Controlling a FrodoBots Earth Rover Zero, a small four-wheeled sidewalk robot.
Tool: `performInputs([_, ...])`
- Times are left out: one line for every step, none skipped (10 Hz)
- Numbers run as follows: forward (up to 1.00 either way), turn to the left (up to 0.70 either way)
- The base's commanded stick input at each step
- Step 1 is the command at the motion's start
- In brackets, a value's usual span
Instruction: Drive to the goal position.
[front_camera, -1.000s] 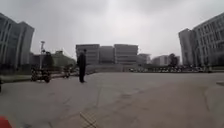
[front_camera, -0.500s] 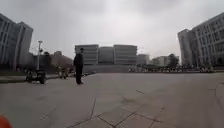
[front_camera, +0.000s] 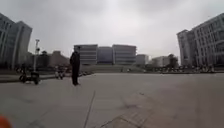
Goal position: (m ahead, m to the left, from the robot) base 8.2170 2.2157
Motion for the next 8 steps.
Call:
performInputs([0.7,-0.01])
performInputs([0.7,-0.01])
performInputs([0.7,-0.01])
performInputs([0.7,-0.01])
performInputs([0.7,-0.01])
performInputs([0.7,-0.01])
performInputs([0.7,-0.01])
performInputs([0.7,-0.01])
